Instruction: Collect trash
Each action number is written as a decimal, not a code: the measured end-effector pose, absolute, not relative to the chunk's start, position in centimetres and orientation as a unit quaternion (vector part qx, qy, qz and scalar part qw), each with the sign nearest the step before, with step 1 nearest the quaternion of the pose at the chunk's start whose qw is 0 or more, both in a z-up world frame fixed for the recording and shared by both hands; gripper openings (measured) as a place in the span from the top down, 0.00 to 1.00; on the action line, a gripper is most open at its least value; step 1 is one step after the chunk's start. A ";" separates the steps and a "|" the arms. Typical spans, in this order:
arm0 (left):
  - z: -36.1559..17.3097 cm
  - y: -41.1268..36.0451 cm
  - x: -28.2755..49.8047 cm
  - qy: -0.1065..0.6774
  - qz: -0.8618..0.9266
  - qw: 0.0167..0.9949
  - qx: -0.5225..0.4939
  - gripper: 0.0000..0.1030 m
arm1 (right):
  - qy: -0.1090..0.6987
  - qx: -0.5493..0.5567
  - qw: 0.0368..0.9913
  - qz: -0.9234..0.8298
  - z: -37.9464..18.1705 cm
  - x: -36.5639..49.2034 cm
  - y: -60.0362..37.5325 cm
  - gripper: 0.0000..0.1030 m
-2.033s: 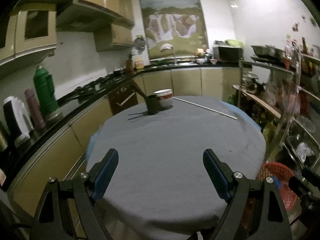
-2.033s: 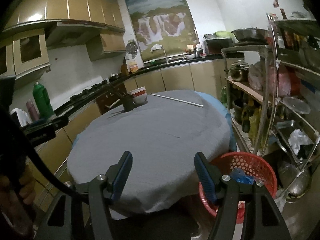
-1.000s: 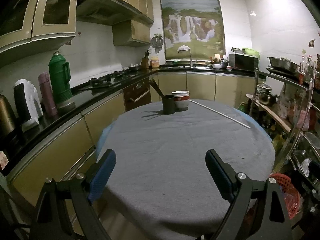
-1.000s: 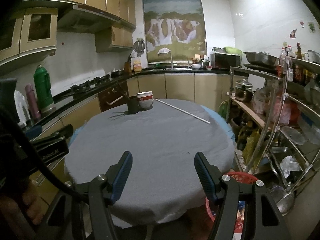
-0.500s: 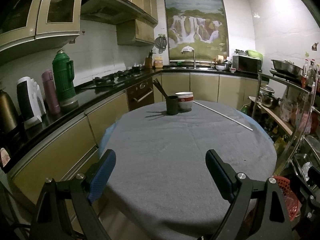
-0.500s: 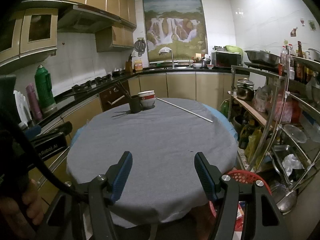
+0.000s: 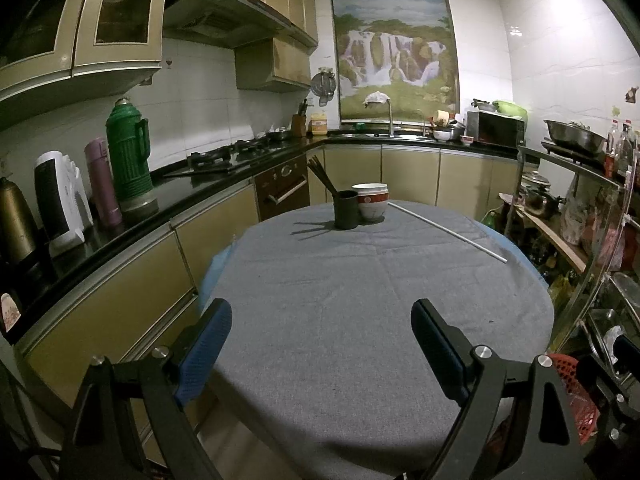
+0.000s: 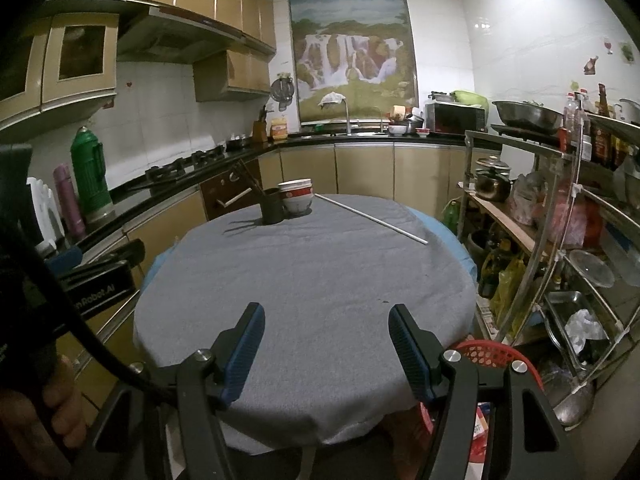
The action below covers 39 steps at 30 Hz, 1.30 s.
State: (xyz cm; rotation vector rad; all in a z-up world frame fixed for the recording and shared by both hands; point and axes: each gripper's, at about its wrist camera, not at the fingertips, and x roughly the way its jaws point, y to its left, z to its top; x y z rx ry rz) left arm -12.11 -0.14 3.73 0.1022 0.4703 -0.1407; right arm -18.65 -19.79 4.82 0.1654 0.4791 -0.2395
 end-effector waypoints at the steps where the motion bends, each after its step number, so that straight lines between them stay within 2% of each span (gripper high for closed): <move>1: 3.7 -0.1 -12.1 0.232 -0.069 0.969 0.051 0.12 | 0.236 0.082 0.961 -0.119 4.8 -18.7 -19.8 0.34; 16: 3.4 1.3 -10.4 0.242 -0.043 0.968 0.042 0.12 | 0.231 0.072 0.965 -0.097 5.5 -15.9 -19.4 0.34; 39: -0.1 2.6 -2.0 0.309 -0.008 0.951 0.020 0.12 | 0.275 0.077 0.957 -0.043 2.9 -4.3 -20.5 0.34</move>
